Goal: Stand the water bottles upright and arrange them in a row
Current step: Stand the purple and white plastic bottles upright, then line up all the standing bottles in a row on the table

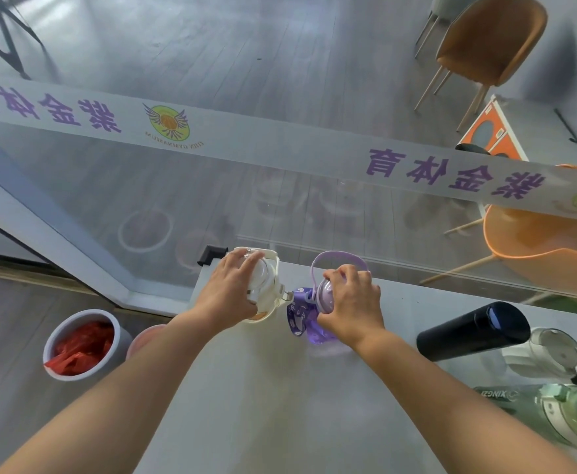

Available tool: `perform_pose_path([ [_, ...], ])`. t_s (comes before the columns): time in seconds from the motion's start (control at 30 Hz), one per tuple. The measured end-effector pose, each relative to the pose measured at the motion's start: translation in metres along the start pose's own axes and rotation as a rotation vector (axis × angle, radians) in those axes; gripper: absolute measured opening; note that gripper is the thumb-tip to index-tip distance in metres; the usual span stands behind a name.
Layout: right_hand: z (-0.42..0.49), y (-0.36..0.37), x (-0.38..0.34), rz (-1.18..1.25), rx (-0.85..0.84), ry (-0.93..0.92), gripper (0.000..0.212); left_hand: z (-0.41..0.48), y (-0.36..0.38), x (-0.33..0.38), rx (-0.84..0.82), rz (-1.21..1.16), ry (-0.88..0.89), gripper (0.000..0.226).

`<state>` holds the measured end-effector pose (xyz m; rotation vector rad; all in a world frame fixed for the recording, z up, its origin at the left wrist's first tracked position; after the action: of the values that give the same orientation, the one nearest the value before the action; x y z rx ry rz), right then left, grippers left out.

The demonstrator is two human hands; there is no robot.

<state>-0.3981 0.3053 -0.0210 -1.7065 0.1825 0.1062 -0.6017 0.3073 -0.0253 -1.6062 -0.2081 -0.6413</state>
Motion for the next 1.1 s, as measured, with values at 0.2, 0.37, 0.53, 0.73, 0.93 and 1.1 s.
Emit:
perform_pose_path([
  [0.2, -0.001, -0.002, 0.0, -0.021, -0.049, -0.038, 0.084, 0.001, 0.0, -0.002, -0.005, 0.004, 0.008, 0.091],
  [0.37, -0.012, -0.009, 0.006, -0.008, -0.028, -0.003, 0.092, -0.002, 0.0, -0.002, -0.011, 0.002, 0.013, 0.09],
  [0.53, -0.029, -0.014, 0.018, -0.032, 0.002, 0.039, 0.091, -0.004, -0.002, 0.001, -0.028, 0.01, 0.019, 0.091],
  [0.73, -0.068, -0.023, 0.03, -0.028, 0.103, 0.087, 0.084, -0.009, -0.005, 0.004, -0.106, 0.084, 0.019, 0.105],
  [0.93, -0.116, -0.031, 0.051, -0.036, 0.142, 0.21, 0.076, -0.019, -0.01, 0.046, 0.032, 0.167, 0.246, 0.096],
  [1.1, -0.147, -0.044, 0.082, -0.029, 0.191, 0.27, 0.068, -0.029, 0.007, 0.1, 0.022, 0.127, 0.454, 0.095],
])
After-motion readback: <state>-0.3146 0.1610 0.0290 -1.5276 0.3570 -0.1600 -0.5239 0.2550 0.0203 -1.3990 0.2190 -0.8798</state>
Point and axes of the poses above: each hand's wrist, its own z-axis towards the middle knuckle, its own y-axis out of the palm, x = y × z, the point moved 7 cm from there along z, towards the middle knuckle, and after that the axes turned 11 degrees about y, right-handed, at the moved point
